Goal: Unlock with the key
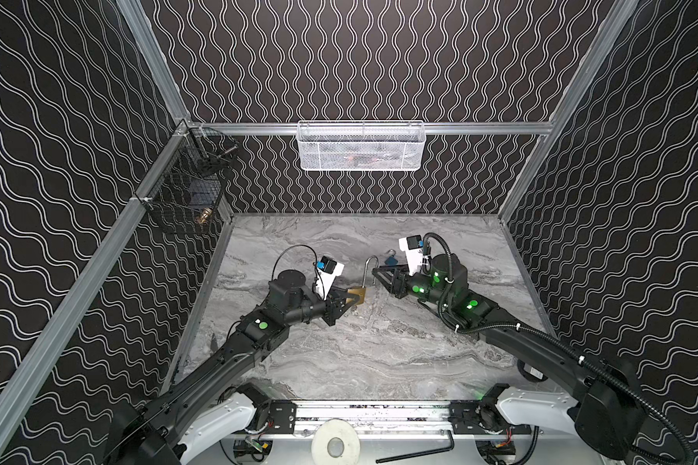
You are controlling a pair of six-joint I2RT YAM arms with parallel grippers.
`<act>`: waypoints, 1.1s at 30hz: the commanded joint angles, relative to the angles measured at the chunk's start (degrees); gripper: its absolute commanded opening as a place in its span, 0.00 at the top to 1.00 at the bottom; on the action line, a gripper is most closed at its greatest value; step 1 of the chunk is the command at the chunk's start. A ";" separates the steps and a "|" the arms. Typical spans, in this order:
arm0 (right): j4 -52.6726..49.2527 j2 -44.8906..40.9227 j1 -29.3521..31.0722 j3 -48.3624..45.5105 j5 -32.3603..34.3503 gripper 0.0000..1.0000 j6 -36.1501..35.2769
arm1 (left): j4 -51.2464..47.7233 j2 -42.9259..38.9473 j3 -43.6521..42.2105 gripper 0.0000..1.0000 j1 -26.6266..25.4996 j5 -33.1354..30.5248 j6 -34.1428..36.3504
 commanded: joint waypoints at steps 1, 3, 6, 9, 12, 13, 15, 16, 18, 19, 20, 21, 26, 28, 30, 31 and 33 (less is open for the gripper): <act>3.04 -1.00 0.04 -0.67 -0.53 0.65 0.04 | 3.43 0.08 0.97 1.00 -0.01 1.15 0.85; 2.85 -1.49 0.04 -0.96 -0.12 0.64 -0.07 | 2.96 -0.26 1.16 1.00 -0.05 0.59 0.93; 2.96 -2.93 0.04 -2.28 0.44 0.59 0.11 | 1.88 -0.79 1.54 1.00 0.01 -0.12 1.31; 3.21 -5.14 0.04 -4.10 1.17 0.57 0.30 | 2.21 -0.79 1.46 1.00 -0.02 0.04 0.95; 3.25 -7.66 0.04 -6.30 1.89 0.57 0.34 | 3.84 -0.65 0.90 1.00 0.01 0.36 -0.06; 3.21 -8.55 0.04 -7.04 1.90 0.57 0.31 | 4.44 -0.61 0.70 1.00 0.03 0.44 -0.45; 3.62 -10.33 0.04 -8.82 1.32 0.57 0.49 | 5.97 -0.45 0.07 1.00 0.02 0.92 -1.28; 4.25 -11.04 0.04 -9.86 0.68 0.57 0.73 | 6.89 -0.34 -0.27 1.00 -0.02 1.01 -1.77; 5.86 -12.45 0.04 -11.94 -1.04 0.56 1.24 | 8.76 0.06 -0.78 1.00 0.03 1.61 -2.78; 6.50 -13.02 0.04 -13.01 -1.59 0.55 1.74 | 9.42 0.45 -0.80 1.00 0.03 1.76 -3.27; 6.74 -13.68 0.04 -13.89 -1.80 0.53 2.10 | 9.58 0.84 -0.77 1.00 -0.05 1.57 -3.66; 6.50 -14.42 0.04 -14.85 -1.72 0.51 2.24 | 9.36 1.56 -0.41 1.00 -0.03 1.00 -4.00; 4.71 -21.01 0.09 -20.11 0.79 0.33 1.45 | 2.87 8.41 4.69 1.00 0.09 -3.76 -6.34; 2.68 -23.56 0.13 -21.53 2.92 0.18 0.95 | 2.07 12.79 7.34 1.00 0.13 -2.76 -8.26; -0.63 -25.10 0.43 -21.47 4.90 0.01 -0.36 | 1.26 17.24 10.29 1.00 0.28 -1.20 -10.25; -2.60 -25.73 0.76 -21.06 6.59 0.01 -1.05 | 0.02 19.47 12.35 1.00 0.38 -0.88 -11.22; -5.55 -26.78 1.26 -20.48 8.99 0.01 -2.15 | -2.31 24.12 16.45 1.00 1.02 0.16 -12.58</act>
